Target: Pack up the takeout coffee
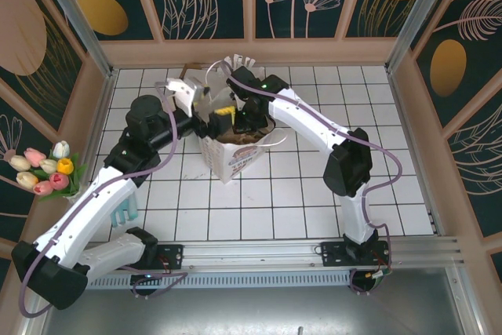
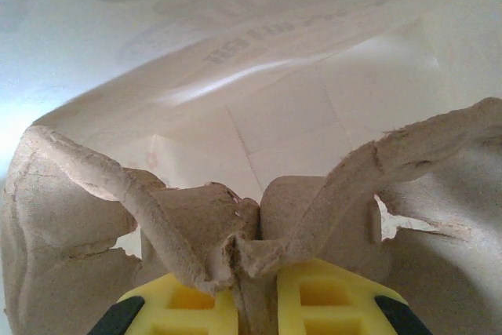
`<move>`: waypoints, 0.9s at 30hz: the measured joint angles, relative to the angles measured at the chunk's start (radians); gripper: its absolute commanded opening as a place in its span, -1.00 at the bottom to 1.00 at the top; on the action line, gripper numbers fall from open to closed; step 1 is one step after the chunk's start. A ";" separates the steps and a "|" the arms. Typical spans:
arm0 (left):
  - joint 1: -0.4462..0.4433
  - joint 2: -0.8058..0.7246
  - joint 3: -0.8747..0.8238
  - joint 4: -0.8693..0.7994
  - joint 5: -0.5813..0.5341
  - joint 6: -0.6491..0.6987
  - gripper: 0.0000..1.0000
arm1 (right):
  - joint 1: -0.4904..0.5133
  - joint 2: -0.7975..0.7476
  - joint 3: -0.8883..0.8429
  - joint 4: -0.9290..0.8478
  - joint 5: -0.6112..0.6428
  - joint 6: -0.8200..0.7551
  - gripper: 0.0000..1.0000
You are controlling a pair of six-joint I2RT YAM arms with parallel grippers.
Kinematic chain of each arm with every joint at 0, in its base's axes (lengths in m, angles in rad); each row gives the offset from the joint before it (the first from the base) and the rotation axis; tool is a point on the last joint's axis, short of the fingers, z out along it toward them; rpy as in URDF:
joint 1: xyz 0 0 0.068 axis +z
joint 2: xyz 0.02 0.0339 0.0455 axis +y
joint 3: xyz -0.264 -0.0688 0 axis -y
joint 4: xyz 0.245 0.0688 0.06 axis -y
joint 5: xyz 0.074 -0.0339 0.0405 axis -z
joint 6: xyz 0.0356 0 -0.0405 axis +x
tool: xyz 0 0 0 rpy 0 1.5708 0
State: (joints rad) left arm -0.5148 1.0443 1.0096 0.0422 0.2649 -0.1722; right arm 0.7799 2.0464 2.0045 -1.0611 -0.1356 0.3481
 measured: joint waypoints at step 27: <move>0.008 0.299 0.248 -0.066 -0.382 -0.153 -1.00 | 0.000 0.000 0.010 -0.074 0.018 -0.155 -0.91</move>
State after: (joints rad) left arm -0.5064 1.3434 1.2575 -0.0235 -0.1169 -0.3248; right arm 0.7799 2.0464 2.0148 -1.1355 -0.1181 0.1932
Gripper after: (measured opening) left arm 0.056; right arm 0.125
